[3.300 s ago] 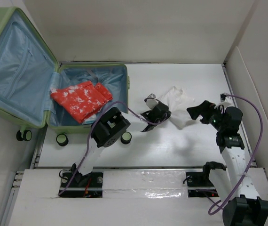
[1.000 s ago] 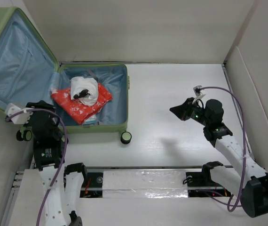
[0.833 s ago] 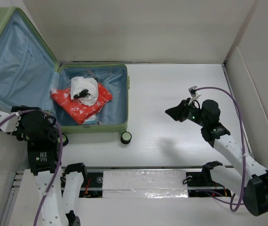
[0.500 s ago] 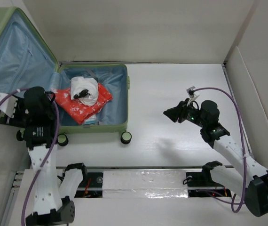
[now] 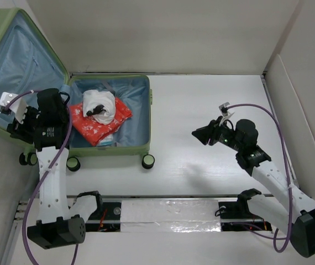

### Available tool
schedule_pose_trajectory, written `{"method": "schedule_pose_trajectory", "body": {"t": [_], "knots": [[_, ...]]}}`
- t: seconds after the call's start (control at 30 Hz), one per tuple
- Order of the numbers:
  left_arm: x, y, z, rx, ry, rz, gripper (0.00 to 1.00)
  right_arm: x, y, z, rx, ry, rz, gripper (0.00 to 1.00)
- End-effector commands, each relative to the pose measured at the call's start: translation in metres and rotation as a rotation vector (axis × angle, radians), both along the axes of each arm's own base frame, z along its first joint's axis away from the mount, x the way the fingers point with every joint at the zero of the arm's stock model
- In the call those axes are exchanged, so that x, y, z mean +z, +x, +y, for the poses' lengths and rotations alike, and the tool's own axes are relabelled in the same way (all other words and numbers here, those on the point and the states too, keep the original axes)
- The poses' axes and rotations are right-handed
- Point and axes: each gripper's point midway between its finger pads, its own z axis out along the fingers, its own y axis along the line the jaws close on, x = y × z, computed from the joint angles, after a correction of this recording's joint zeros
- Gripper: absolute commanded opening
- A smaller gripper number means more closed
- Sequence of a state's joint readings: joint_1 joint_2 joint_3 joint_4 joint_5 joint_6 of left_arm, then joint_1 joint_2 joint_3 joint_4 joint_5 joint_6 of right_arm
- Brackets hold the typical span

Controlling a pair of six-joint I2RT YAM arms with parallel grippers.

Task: Pack the luggage

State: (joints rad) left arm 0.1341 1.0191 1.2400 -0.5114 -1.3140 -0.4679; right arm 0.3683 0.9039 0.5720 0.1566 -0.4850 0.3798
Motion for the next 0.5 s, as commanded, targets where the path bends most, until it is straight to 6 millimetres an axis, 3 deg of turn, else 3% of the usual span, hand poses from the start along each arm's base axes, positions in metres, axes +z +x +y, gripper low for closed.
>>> {"method": "schedule_pose_trajectory", "body": {"t": [0.0,0.07,0.13,0.23,0.33,0.4,0.43,0.47], "knots": [[0.015,-0.022,0.000,0.029,0.008,-0.117,0.49,0.019,0.003,0.001,-0.005,-0.008,-0.065,0.43],[0.003,-0.017,0.001,0.026,0.013,-0.044,0.51,0.023,0.003,-0.004,-0.027,-0.025,-0.075,0.44],[0.011,-0.009,-0.001,-0.030,-0.004,-0.077,0.51,0.027,0.004,-0.008,-0.053,-0.023,-0.092,0.44],[0.050,-0.009,-0.004,-0.085,0.012,-0.210,0.51,0.030,0.001,-0.009,-0.067,-0.022,-0.105,0.44],[0.082,-0.021,-0.001,-0.092,0.106,-0.109,0.54,0.033,0.001,-0.011,-0.076,-0.031,-0.114,0.45],[0.103,-0.012,-0.003,-0.137,0.112,-0.128,0.55,0.039,-0.001,-0.013,-0.079,-0.027,-0.131,0.45],[0.103,-0.010,-0.005,-0.167,0.087,-0.117,0.54,0.039,0.000,-0.014,-0.086,-0.028,-0.134,0.45],[0.129,0.001,-0.008,-0.205,0.068,-0.188,0.54,0.039,-0.001,-0.015,-0.091,-0.032,-0.132,0.46]]}}
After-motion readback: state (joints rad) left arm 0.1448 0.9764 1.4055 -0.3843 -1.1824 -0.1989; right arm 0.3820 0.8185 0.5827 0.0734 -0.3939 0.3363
